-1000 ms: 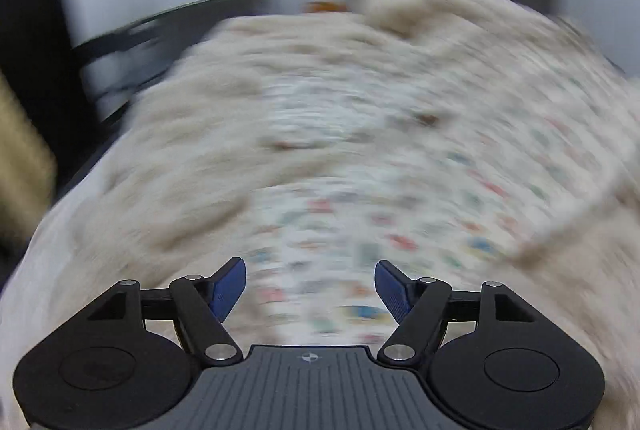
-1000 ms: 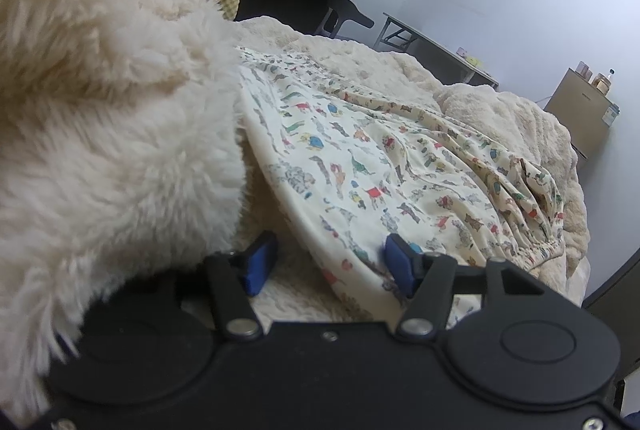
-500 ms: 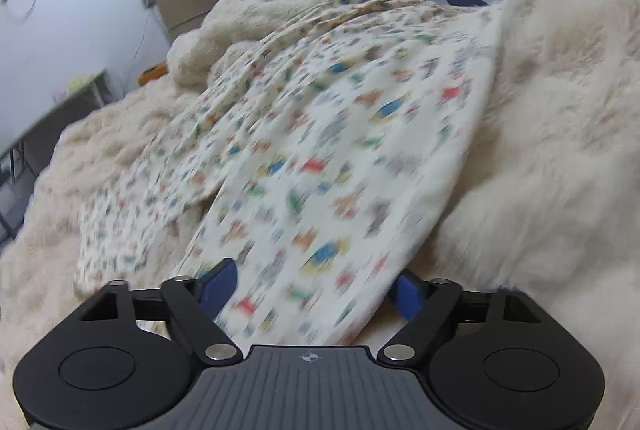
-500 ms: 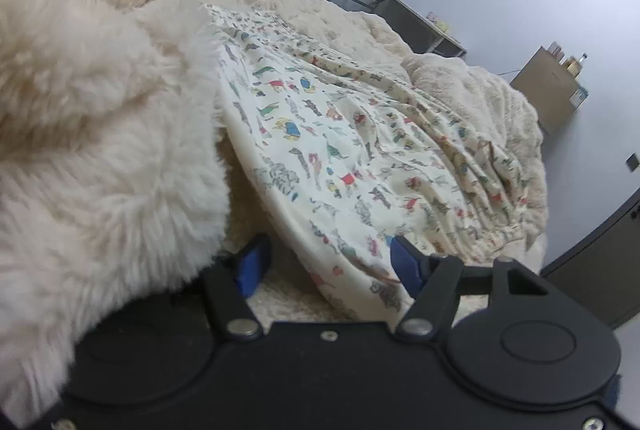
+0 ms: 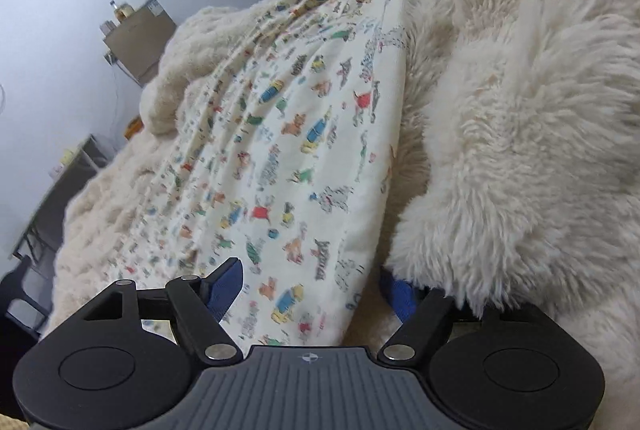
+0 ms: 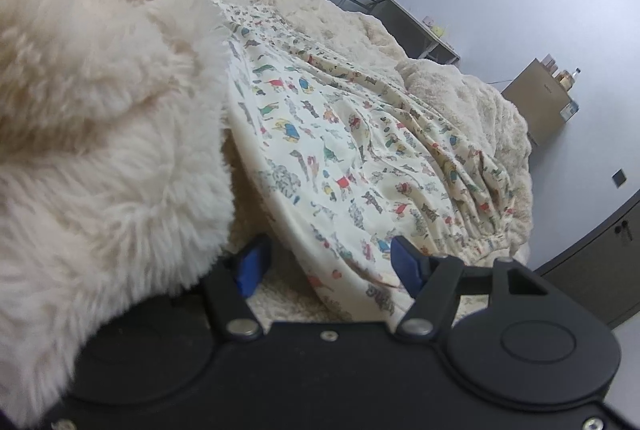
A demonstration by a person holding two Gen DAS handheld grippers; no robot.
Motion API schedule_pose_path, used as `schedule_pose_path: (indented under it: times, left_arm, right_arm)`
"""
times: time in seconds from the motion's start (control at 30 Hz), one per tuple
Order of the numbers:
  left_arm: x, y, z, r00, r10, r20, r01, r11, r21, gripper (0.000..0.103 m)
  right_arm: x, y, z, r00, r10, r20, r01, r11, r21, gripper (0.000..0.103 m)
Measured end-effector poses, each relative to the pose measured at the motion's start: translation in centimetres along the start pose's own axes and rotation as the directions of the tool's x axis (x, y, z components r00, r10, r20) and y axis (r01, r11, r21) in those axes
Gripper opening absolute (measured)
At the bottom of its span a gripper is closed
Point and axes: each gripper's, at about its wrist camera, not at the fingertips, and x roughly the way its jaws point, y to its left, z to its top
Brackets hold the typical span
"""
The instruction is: Fold clothes
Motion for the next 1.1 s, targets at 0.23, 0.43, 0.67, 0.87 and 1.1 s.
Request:
schedule_pose_path:
  times: [0.23, 0.43, 0.67, 0.87, 1.1]
  left_arm:
    - [0.2, -0.2, 0.1, 1.000, -0.017, -0.007, 0.017, 1.000, -0.006, 0.072]
    - [-0.1, -0.6, 0.0, 1.000, -0.008, -0.007, 0.008, 1.000, 0.012, 0.072]
    - [0.0, -0.7, 0.1, 1.000, 0.009, -0.001, -0.009, 1.000, 0.024, 0.073]
    - [0.3, -0.4, 0.4, 0.987, 0.156, 0.043, -0.157, 0.987, 0.040, 0.071]
    - [1.8, -2.1, 0.5, 0.990, 0.139, 0.000, -0.138, 0.986, 0.093, 0.055]
  right_arm:
    - [-0.7, 1.6, 1.0, 0.996, -0.092, -0.010, 0.090, 0.989, -0.120, 0.065]
    - [-0.6, 1.6, 1.1, 0.995, -0.098, -0.014, 0.096, 0.987, -0.128, 0.065]
    - [-0.5, 1.4, 1.2, 0.995, -0.099, -0.012, 0.097, 0.986, -0.132, 0.065]
    - [-0.8, 0.3, -1.0, 0.993, -0.115, 0.029, 0.118, 0.973, -0.196, 0.084]
    - [-0.1, -4.3, -5.7, 0.993, -0.116, 0.007, 0.115, 0.969, -0.217, 0.083]
